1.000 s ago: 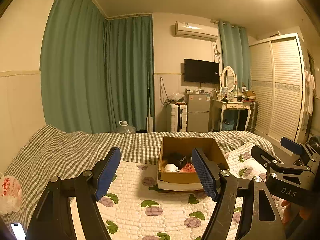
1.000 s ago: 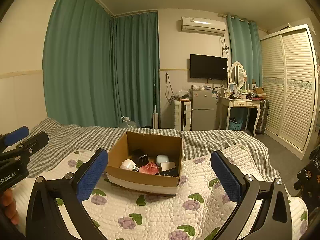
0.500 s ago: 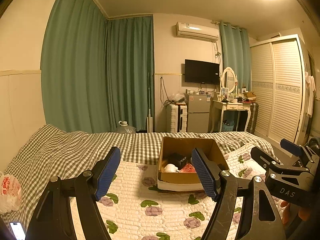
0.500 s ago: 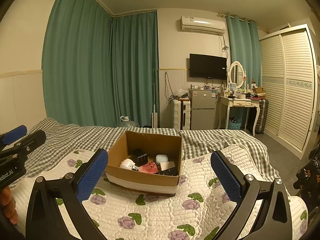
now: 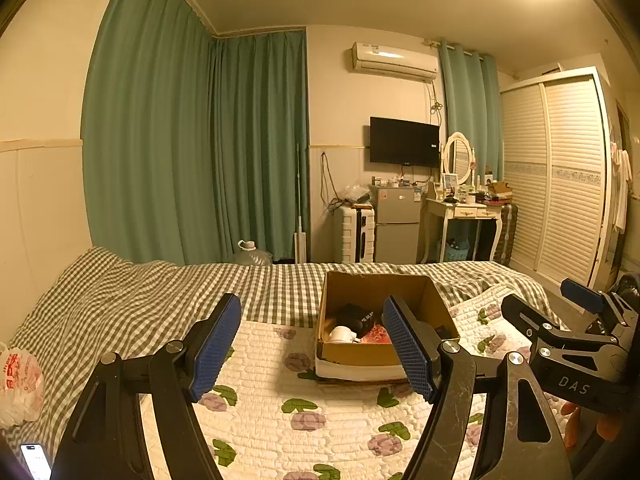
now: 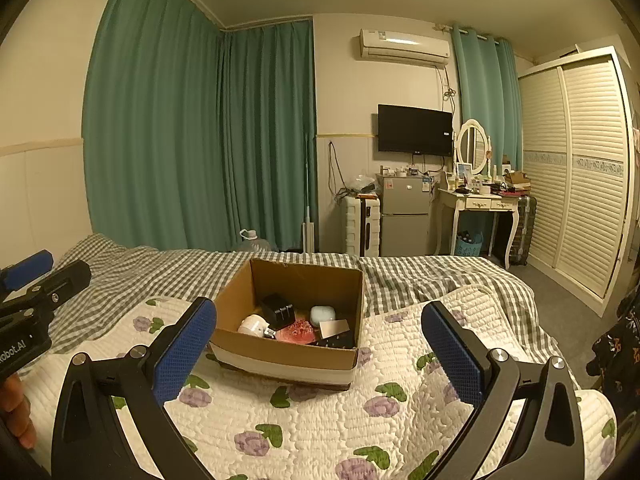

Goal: Organize rigid objects

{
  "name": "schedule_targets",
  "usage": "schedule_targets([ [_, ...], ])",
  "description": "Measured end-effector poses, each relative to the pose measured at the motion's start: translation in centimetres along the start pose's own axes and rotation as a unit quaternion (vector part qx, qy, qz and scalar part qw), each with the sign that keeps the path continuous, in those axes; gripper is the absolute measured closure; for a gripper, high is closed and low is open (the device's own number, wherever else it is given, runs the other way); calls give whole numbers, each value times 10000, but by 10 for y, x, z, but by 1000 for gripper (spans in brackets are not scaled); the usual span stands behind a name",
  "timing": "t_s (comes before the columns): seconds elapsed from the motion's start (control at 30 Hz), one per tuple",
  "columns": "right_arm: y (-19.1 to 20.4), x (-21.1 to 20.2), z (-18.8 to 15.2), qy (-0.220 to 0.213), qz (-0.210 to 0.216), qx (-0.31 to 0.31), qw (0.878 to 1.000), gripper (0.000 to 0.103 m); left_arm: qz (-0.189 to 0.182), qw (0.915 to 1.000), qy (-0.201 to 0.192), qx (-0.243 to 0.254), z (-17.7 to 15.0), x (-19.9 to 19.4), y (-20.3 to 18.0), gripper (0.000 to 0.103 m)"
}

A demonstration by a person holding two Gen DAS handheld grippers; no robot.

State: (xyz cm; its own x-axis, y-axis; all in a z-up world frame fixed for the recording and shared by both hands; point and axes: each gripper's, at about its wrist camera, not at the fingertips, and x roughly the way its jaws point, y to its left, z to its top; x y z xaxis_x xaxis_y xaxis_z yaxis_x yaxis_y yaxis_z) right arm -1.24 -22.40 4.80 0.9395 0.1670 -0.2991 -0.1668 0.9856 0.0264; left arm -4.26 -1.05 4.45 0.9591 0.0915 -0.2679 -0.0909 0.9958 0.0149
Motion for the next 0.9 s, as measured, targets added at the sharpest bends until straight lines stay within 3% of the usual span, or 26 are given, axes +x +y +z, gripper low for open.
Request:
schedule_targets([
  [0.9, 4, 5, 1, 69, -25, -11, 10000, 0, 19, 10000, 47, -7, -1, 1, 0, 26],
])
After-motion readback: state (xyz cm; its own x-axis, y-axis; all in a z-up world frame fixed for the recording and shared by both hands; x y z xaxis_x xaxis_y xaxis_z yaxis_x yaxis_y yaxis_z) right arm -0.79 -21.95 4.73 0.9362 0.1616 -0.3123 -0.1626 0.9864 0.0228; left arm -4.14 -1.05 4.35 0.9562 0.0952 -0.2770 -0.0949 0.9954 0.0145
